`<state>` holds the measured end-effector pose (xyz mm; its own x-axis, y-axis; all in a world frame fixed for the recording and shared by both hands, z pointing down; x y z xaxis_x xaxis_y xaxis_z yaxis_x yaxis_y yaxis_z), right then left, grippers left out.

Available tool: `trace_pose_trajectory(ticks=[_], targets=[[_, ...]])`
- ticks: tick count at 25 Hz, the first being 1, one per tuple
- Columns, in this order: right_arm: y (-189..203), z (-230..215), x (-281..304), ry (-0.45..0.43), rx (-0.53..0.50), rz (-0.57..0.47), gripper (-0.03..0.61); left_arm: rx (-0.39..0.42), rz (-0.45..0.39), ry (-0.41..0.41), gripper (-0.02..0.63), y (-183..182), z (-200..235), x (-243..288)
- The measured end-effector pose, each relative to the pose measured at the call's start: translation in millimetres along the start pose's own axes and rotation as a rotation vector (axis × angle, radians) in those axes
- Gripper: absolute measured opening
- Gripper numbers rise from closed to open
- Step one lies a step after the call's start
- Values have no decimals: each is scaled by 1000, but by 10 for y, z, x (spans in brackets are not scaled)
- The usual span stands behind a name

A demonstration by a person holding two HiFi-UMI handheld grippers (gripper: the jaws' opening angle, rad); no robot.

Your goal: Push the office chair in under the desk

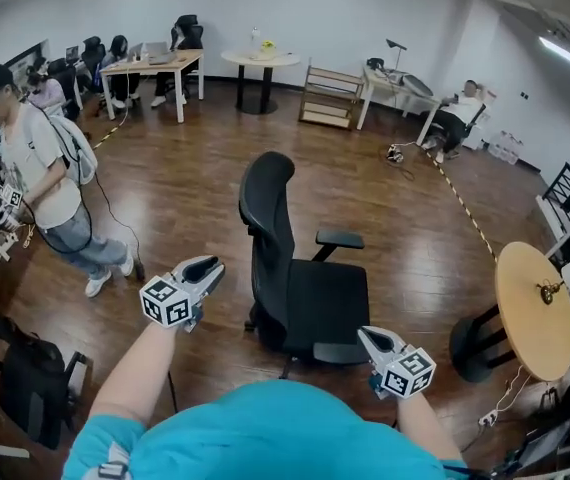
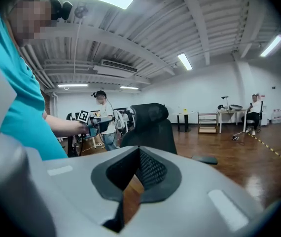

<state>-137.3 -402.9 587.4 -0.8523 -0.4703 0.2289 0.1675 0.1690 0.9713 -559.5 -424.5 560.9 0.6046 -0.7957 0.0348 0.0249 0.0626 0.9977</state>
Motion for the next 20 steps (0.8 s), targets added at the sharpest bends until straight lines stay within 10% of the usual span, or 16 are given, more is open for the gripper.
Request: trace_pose_trajectory(ticks=[8,20], targets=[[-438,275,1037,102,33,42,0,17,122,25,271,-292,1788,601],[86,-62,1241,261,89,75,0,153,233,242,339,85,2617,1728]])
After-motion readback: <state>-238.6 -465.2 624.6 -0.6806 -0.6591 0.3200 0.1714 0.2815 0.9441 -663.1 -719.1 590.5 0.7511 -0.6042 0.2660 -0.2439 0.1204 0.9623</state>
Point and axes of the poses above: the fingertips, and each gripper's own axes: x forward along the fingers, z to its left, y out of its underside, the point moved 6 cm from there along -x, backward along the fingers, and after that the axes turned 9 degrees about z, right-handed, at the moved point
